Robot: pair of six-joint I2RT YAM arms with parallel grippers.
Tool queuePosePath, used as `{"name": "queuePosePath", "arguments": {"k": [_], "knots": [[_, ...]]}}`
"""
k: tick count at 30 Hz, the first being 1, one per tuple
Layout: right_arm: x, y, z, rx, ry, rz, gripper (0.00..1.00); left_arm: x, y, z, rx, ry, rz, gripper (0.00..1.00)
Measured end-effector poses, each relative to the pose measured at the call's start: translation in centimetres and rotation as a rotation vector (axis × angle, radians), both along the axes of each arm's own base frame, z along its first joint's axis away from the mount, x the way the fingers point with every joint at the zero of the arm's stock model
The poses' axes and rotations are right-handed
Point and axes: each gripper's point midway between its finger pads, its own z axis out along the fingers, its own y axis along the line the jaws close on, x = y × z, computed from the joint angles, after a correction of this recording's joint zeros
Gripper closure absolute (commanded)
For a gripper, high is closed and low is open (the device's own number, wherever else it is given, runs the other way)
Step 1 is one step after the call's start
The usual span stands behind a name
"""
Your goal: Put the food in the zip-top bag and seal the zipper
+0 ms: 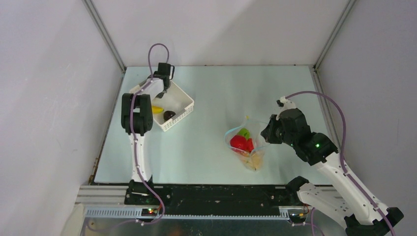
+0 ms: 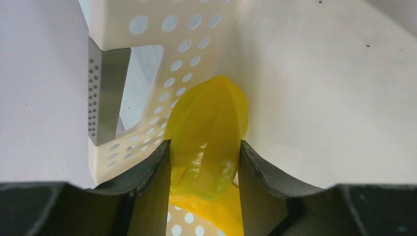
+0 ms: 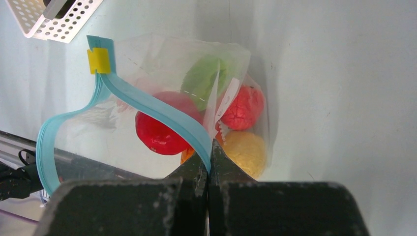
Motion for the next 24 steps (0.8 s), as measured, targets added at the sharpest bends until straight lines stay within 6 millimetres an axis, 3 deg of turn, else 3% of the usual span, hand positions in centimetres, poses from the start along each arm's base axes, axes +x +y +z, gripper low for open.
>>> {"name": "queuePosePath", "arguments": {"k": [9,17,24], "knots": [[0.0,0.0,0.0,-0.001,-0.001,0.002,1.0,-0.6,-0.9,2.3,-0.063,-0.039,-0.013,0.86],[0.1,0.2,0.0,-0.009,-0.005,0.022,1.0,-1.2,-3.1,9.3,-0.158,-0.174,-0.059,0.89],[0.1,0.2,-0.1,-0.017,-0.008,0.034,1.0,-2.4,-5.9,12.3,-0.277,-0.219,-0.12,0.9]]}}
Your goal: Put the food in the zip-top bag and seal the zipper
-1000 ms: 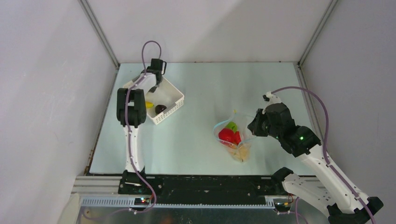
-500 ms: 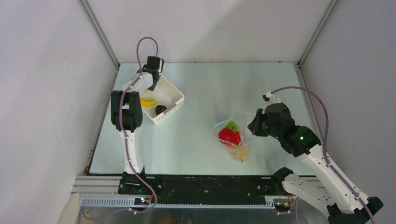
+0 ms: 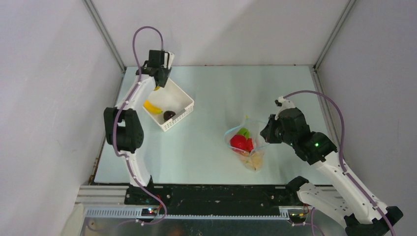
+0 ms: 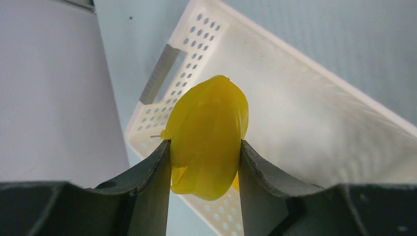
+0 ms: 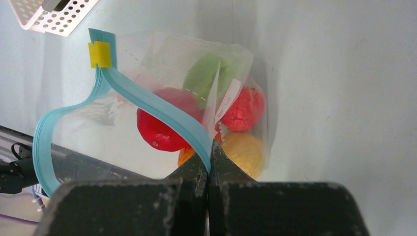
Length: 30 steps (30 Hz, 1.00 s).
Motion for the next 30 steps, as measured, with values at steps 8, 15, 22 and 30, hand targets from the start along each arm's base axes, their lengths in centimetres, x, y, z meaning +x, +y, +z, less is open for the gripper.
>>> {"name": "queuePosePath", "arguments": {"k": [8,15,22,30], "knots": [[0.0,0.2,0.1,0.001,-0.006,0.015,1.0,-3.2,-4.6,6.8,-0.243,-0.133,-0.117,0.89],[0.0,0.5,0.3,0.011,-0.014,0.035,1.0,-8.1,-9.1,15.6,-0.519,-0.369,-0.226,0.87],[0.0,0.9,0.2,0.027,-0.019,0.05,1.0,-16.3,-17.7,17.5,-0.801,-0.431,-0.425,0.85],[-0.3,1.5,-0.1,0.047,-0.01,0.083,1.0,-28.0,-29.2,18.5,-1.137,-0.28,-0.714,0.84]]}}
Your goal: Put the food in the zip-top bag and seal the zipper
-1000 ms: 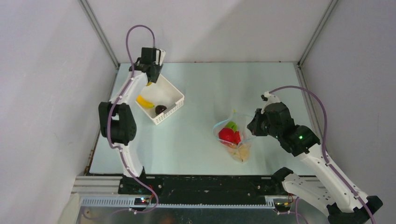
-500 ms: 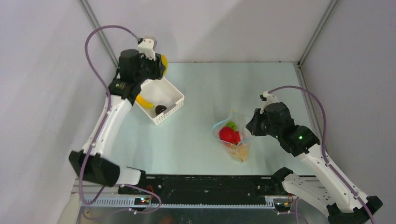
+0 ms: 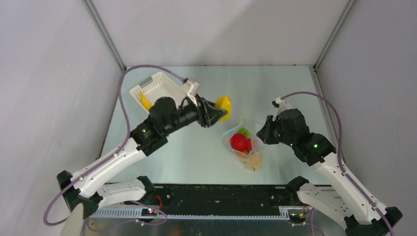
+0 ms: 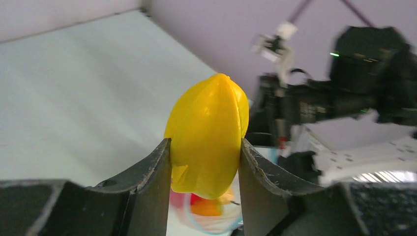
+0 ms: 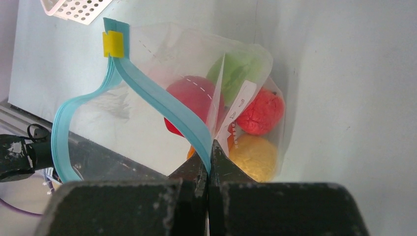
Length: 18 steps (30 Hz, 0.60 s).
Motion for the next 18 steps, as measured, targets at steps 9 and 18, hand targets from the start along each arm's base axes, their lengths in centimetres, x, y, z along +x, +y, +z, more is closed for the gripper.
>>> {"name": "queuePosePath", "arguments": {"k": [9,18], "knots": [[-0.6,0.1,0.1,0.018,-0.002,0.019,1.0,-5.4,-8.1,-0.3,-0.05,0.084,-0.175,0.86],[-0.8,0.1,0.5,0.03,-0.016,0.022,1.0,-8.1,-12.2,-5.4,0.081,0.16,-0.217,0.74]]}}
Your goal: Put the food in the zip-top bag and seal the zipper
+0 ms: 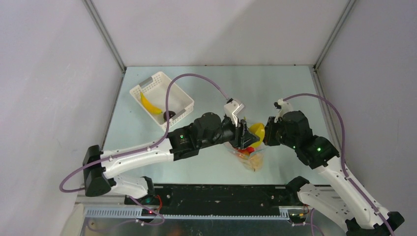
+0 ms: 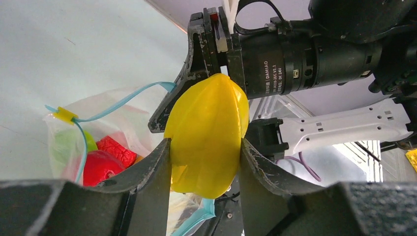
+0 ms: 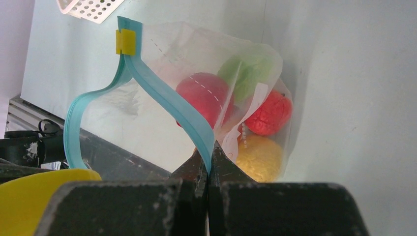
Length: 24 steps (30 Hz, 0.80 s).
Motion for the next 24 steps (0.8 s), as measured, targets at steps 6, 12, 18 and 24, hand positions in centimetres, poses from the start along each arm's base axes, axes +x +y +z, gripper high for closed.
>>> {"name": "queuePosePath", "arguments": {"k": [6,12,18,24], "knots": [[-0.1,0.0,0.1,0.003,-0.003,0.0,1.0,-0.3,-0.3,-0.3,-0.008,0.006,0.022,0.69],[-0.1,0.0,0.2,0.008,-0.002,0.0,1.0,-0.3,-0.7,-1.8,0.032,0.021,0.039,0.53],[-0.3,-0.1,0.3,0.012,-0.004,-0.001,1.0,-0.7,-0.7,-2.6,0.061,0.029,0.045,0.36],[-0.3,-0.1,0.3,0.013,-0.003,-0.002,1.0,-1.0,-0.6,-3.1,0.073,0.045,0.046,0.14]]}}
